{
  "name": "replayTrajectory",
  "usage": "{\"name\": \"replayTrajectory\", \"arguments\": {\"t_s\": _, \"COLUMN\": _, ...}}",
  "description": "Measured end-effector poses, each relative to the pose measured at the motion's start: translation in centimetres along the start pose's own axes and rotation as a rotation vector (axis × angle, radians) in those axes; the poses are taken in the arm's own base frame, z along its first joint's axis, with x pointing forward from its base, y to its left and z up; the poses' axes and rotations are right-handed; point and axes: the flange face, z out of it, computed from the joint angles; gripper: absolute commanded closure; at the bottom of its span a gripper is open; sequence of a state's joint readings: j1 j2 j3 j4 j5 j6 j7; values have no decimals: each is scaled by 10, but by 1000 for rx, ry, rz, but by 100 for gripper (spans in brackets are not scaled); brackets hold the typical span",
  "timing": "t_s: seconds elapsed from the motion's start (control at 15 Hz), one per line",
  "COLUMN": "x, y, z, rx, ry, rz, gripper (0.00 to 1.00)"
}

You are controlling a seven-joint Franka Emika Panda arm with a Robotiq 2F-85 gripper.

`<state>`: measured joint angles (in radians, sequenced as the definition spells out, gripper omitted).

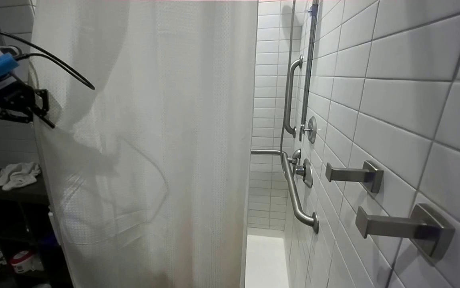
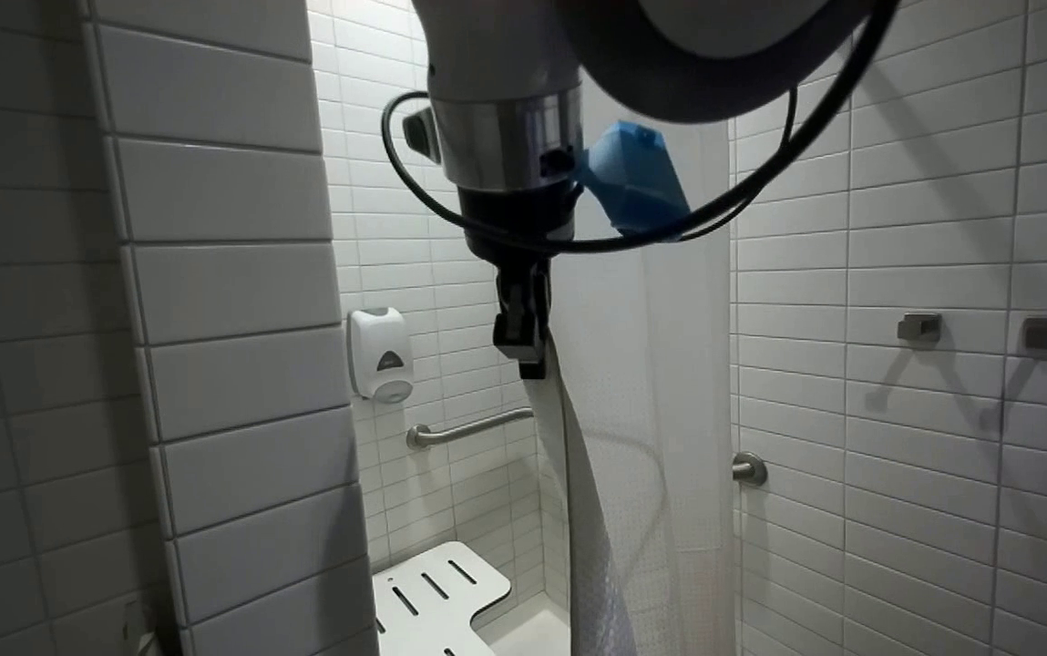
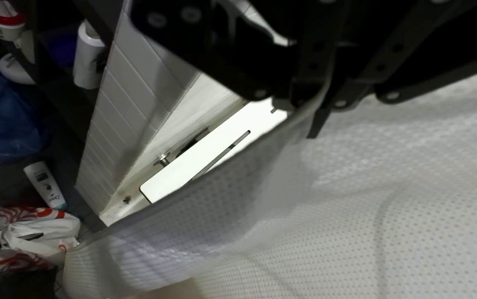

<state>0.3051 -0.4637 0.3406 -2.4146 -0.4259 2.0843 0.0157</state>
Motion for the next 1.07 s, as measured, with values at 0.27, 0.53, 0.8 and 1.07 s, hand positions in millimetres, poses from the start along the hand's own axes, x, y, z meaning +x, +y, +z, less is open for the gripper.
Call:
{"name": "replayTrajectory", "arguments": {"t_s": 0.27, "x": 5, "y": -17, "z": -11, "rx": -20, "ry": 32, "rz": -92, "gripper": 100}}
{"name": "replayTrajectory", "arguments": {"t_s": 0.53, "x": 8, "y": -34, "z": -20, "rx": -52, "ry": 53, "rz": -154, "gripper": 100}}
{"name": "replayTrajectory", "arguments": {"t_s": 0.8, "x": 11, "y": -47, "z": -27, "rx": -80, "ry": 67, "rz": -193, "gripper": 100}}
{"name": "replayTrajectory", "arguments": {"t_s": 1.07, "x": 12, "y": -50, "z": -28, "rx": -96, "ry": 70, "rz": -209, "gripper": 70}}
